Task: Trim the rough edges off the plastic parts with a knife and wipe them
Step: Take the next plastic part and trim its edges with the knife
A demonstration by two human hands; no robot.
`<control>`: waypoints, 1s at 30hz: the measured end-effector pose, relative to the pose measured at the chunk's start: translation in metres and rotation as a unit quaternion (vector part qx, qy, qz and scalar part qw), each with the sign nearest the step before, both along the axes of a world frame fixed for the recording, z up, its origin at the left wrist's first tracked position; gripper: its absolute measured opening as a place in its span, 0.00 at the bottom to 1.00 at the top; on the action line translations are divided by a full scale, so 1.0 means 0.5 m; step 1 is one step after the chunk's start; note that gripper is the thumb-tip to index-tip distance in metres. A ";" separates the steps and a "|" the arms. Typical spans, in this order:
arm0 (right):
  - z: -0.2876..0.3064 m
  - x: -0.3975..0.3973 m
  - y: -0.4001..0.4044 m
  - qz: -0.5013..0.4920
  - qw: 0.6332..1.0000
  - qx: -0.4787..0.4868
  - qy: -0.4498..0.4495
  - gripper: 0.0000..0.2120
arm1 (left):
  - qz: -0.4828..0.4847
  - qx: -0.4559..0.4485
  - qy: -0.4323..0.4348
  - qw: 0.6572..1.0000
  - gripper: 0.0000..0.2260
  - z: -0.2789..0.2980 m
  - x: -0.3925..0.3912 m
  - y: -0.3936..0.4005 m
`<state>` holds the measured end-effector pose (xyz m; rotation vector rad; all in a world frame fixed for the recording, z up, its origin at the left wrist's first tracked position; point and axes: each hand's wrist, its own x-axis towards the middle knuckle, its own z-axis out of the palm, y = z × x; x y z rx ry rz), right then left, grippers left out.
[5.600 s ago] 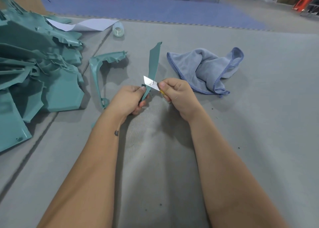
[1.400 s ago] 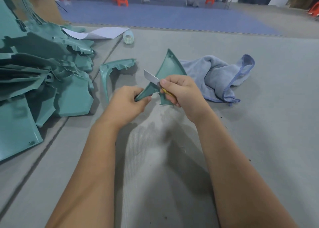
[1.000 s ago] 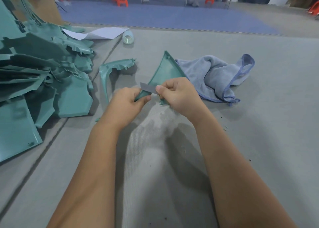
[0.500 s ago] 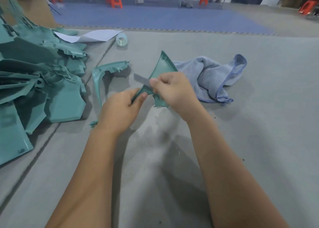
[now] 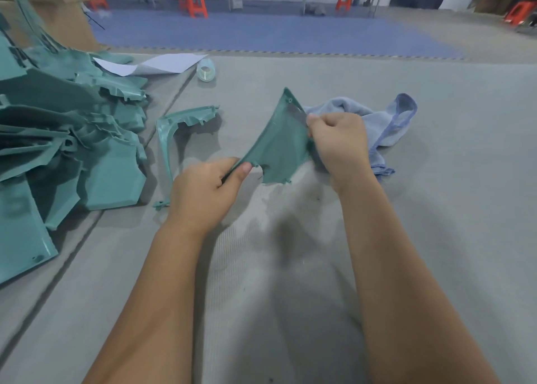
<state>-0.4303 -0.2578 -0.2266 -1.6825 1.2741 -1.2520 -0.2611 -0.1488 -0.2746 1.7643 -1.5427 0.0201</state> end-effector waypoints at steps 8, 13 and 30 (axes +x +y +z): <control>-0.011 0.000 0.017 0.051 0.996 0.003 -0.079 0.20 | -0.028 0.053 -0.036 0.998 0.11 0.011 -0.006 -0.017; -0.012 0.004 0.032 0.108 0.989 -0.013 -0.104 0.17 | -0.002 0.017 -0.044 0.999 0.14 0.014 -0.032 -0.018; -0.044 0.030 0.027 0.230 0.973 -0.005 -0.032 0.16 | -0.032 0.036 0.027 0.998 0.19 -0.001 -0.022 -0.023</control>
